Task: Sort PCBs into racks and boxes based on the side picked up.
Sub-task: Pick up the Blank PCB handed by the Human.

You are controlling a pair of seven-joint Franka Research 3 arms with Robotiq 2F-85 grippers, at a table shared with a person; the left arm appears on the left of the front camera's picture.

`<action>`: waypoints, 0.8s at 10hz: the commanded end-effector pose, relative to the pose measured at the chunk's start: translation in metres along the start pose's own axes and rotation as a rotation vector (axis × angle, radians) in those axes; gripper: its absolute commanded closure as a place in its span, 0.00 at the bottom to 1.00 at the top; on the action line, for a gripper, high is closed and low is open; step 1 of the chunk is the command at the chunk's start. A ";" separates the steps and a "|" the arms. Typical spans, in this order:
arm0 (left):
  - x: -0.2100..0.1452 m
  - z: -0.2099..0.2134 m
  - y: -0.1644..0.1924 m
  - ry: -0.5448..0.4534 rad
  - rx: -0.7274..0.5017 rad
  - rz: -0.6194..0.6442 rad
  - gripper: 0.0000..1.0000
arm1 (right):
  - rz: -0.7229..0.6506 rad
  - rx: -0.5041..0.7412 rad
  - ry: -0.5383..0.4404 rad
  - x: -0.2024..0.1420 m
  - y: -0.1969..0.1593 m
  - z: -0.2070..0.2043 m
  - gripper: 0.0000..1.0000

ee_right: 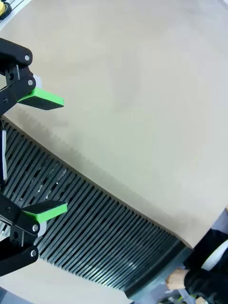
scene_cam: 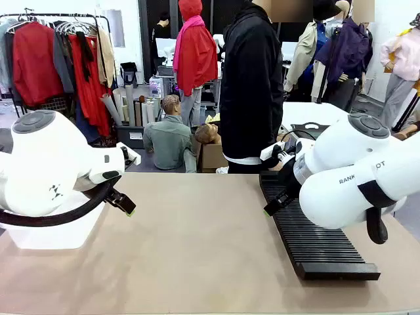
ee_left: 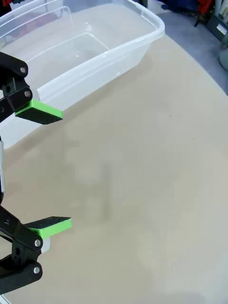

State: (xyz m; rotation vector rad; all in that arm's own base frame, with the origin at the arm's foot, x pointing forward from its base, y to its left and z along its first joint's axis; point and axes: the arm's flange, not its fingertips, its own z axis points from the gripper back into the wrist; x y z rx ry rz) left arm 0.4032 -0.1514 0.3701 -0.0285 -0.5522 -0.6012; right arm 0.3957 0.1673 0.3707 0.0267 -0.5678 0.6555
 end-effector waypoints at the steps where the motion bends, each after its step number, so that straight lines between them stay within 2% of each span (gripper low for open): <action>1: 0.000 0.000 0.000 0.000 0.000 0.000 0.00 | 0.000 0.000 0.000 0.000 0.000 0.000 0.00; 8: 0.000 0.000 0.000 0.000 0.000 0.000 0.00 | 0.000 0.000 0.000 0.000 0.000 0.000 0.00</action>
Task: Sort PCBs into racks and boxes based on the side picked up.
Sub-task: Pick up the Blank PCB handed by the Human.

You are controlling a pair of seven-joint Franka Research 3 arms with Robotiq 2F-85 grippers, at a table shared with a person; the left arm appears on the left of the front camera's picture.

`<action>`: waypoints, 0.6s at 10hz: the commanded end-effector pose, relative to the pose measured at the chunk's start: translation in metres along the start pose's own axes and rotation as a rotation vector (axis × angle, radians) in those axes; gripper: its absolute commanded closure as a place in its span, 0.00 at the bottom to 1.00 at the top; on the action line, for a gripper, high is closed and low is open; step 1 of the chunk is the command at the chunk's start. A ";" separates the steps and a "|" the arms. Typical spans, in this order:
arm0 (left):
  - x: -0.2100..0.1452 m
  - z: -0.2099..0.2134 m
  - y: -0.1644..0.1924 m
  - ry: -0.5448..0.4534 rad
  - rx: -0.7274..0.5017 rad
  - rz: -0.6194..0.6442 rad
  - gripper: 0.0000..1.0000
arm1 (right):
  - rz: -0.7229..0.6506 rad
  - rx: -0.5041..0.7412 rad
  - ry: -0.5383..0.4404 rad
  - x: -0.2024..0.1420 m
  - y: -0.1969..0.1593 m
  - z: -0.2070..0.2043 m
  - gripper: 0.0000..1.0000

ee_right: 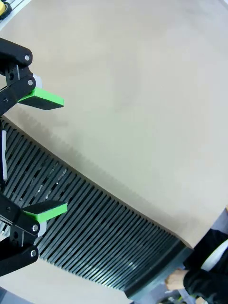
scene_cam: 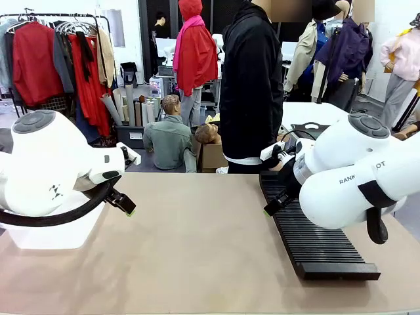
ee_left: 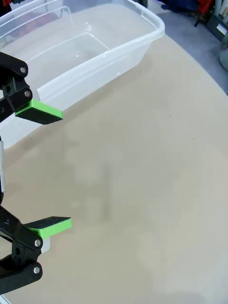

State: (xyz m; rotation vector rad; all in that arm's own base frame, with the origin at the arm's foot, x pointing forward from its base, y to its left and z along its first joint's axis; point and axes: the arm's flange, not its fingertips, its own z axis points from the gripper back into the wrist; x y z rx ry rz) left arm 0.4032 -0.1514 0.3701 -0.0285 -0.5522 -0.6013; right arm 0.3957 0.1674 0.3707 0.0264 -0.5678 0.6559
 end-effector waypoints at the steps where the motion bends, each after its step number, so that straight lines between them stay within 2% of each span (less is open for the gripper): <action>1: 0.000 0.000 0.000 0.000 0.000 0.000 0.00 | 0.000 0.000 0.000 0.000 0.000 0.000 0.00; 6: 0.000 0.000 0.000 0.000 0.000 0.000 0.00 | 0.000 0.000 0.000 0.000 0.000 0.000 0.00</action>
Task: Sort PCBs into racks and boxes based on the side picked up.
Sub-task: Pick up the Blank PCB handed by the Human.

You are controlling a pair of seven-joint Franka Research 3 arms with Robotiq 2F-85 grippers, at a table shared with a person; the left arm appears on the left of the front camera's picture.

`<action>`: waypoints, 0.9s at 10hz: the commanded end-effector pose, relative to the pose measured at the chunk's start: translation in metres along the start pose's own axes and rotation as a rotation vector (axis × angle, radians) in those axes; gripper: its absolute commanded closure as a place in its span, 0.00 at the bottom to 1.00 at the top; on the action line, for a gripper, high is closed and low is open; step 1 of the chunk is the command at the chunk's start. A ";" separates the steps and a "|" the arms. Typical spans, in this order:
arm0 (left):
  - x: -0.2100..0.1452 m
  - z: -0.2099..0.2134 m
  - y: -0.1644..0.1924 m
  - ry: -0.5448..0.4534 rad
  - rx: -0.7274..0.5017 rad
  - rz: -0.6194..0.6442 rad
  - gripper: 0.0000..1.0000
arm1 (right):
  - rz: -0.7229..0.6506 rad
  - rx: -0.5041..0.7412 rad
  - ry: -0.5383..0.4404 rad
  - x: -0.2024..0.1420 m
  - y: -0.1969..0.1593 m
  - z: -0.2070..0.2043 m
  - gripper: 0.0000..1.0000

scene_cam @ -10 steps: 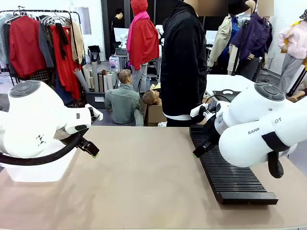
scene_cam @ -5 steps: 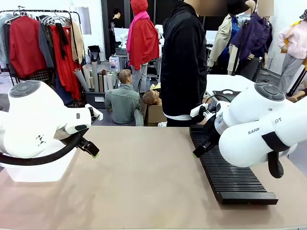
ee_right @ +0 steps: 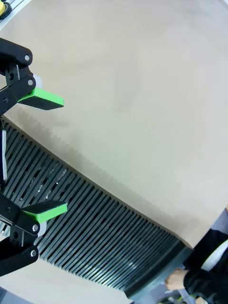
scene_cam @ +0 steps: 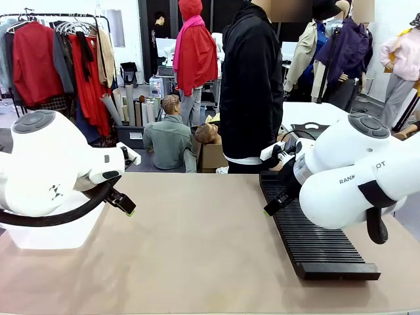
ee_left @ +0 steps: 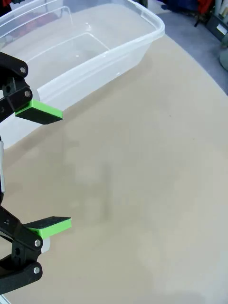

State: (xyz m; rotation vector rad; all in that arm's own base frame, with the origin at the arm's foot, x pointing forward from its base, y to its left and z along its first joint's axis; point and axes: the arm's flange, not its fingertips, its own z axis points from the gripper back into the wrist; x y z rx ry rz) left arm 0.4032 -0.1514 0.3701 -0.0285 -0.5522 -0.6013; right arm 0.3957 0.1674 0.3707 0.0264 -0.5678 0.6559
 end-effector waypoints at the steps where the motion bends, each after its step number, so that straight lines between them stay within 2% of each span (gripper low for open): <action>1: 0.002 0.010 0.012 -0.005 -0.017 -0.005 0.00 | -0.023 -0.003 -0.013 0.003 -0.007 0.006 0.00; 4: 0.012 0.038 0.044 -0.004 -0.074 -0.007 0.00 | -0.016 0.014 -0.017 0.009 -0.031 0.034 0.00; 9: 0.018 0.066 0.118 -0.071 -0.331 -0.025 0.00 | -0.034 0.172 -0.144 0.007 -0.085 0.076 0.00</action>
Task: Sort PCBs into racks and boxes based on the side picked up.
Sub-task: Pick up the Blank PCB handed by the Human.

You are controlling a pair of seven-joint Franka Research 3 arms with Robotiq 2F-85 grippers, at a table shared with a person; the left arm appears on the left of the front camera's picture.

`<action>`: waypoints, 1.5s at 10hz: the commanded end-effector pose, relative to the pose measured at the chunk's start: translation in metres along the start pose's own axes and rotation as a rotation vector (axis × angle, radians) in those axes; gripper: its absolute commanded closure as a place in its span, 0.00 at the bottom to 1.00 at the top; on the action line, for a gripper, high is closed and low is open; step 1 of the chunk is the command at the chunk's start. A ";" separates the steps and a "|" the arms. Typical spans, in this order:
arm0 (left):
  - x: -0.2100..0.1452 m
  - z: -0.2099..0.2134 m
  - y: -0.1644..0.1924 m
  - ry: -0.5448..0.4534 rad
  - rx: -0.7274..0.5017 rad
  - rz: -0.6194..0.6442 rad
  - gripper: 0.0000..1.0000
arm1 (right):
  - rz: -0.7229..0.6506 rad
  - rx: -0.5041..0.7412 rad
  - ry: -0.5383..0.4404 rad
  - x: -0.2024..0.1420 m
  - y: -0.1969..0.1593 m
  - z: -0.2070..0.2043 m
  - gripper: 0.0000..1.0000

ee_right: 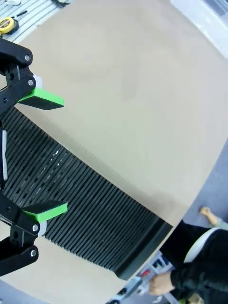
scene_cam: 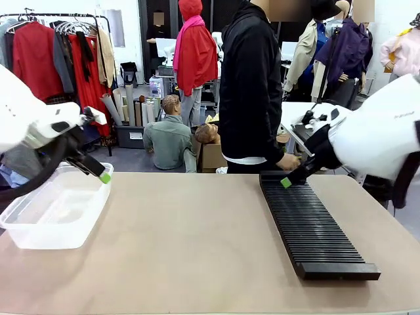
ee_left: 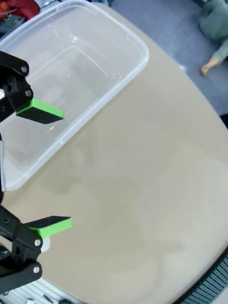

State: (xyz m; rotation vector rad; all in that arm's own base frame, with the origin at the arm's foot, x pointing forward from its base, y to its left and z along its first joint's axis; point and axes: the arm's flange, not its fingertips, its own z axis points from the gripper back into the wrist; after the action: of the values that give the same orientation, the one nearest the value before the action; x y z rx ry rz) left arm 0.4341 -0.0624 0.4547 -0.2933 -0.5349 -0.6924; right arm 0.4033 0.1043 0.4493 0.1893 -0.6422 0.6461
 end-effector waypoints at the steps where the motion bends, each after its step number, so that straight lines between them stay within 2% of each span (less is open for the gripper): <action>1: 0.001 0.006 0.029 -0.035 -0.097 -0.012 0.00 | 0.001 0.070 -0.041 -0.001 -0.028 0.013 0.00; 3: 0.003 0.025 0.047 -0.103 -0.208 -0.060 0.00 | -0.050 0.136 -0.120 -0.005 -0.058 0.032 0.00; 6: -0.005 0.051 0.084 -0.246 -0.334 0.049 0.00 | -0.105 0.240 -0.248 -0.024 -0.096 0.059 0.00; 10: -0.054 0.081 0.100 -0.296 -0.358 0.152 0.00 | -0.219 0.295 -0.430 -0.069 -0.108 0.093 0.00; 12: -0.068 0.090 0.106 -0.292 -0.383 0.204 0.00 | -0.273 0.328 -0.468 -0.083 -0.111 0.106 0.00; 15: -0.075 0.102 0.110 -0.340 -0.421 0.287 0.00 | -0.340 0.339 -0.470 -0.100 -0.116 0.123 0.00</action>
State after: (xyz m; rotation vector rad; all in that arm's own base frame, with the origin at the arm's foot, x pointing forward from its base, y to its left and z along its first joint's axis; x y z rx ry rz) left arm 0.4243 0.1064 0.4837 -0.8312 -0.6394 -0.5144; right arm 0.3703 -0.0837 0.4971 0.7582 -0.9125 0.3734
